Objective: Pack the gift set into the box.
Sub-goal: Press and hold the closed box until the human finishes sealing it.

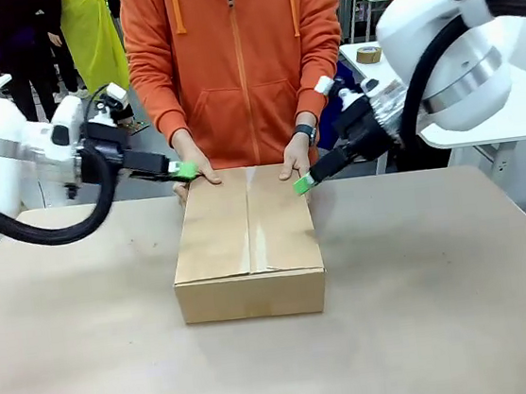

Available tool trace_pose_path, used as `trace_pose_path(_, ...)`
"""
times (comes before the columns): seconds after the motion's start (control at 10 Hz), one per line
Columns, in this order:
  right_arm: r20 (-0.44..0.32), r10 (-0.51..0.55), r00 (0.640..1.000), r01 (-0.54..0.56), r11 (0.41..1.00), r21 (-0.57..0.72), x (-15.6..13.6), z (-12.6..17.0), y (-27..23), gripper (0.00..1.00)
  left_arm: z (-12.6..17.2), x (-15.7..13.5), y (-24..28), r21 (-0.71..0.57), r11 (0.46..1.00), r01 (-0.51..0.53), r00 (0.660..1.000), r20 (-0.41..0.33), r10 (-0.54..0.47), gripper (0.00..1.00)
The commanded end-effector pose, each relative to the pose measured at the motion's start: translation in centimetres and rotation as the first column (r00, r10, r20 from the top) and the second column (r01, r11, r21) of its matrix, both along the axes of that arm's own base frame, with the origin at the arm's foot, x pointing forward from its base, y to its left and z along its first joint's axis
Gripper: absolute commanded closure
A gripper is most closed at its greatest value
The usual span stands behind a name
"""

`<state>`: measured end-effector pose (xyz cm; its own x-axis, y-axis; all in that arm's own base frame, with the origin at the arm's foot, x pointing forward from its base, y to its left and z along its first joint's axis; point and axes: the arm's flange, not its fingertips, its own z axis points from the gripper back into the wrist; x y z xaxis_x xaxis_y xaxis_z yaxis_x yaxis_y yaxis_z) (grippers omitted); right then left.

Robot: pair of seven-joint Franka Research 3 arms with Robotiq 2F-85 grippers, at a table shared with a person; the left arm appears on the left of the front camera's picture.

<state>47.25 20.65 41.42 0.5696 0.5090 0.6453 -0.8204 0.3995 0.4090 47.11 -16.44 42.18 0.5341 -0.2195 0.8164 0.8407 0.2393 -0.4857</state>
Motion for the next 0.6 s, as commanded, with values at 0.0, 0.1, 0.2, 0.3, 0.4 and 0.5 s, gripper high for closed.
trace_pose_path(0.0,0.281,0.306,0.909,-0.334,0.941,0.054,0.9,-1.2,2.1,0.00,-2.0,0.5,-3.4,-0.085,0.996,-0.028,0.855,0.514,0.068,0.00)
trace_pose_path(0.1,0.366,0.463,0.807,-0.532,0.840,0.110,0.5,-1.2,2.3,0.00,-2.7,0.7,-4.2,-0.063,0.998,-0.015,0.783,0.620,0.051,0.00)
trace_pose_path(0.2,0.472,0.475,0.743,-0.595,0.791,0.143,0.7,-1.5,2.5,0.00,-3.4,0.8,-5.0,-0.029,0.999,0.013,0.746,0.666,0.010,0.00)
trace_pose_path(0.3,0.558,0.451,0.697,-0.623,0.766,0.158,1.3,-2.2,3.0,0.00,-3.9,0.9,-5.3,0.001,0.999,0.039,0.750,0.660,-0.030,0.00)
trace_pose_path(0.4,0.605,0.424,0.674,-0.633,0.753,0.178,2.2,-2.8,3.4,0.00,-3.9,0.9,-4.9,0.014,0.996,0.085,0.772,0.631,-0.075,0.00)
trace_pose_path(0.5,0.604,0.388,0.696,-0.613,0.759,0.219,3.2,-3.6,3.3,0.00,-3.8,1.1,-3.9,-0.001,0.989,0.145,0.801,0.587,-0.117,0.00)
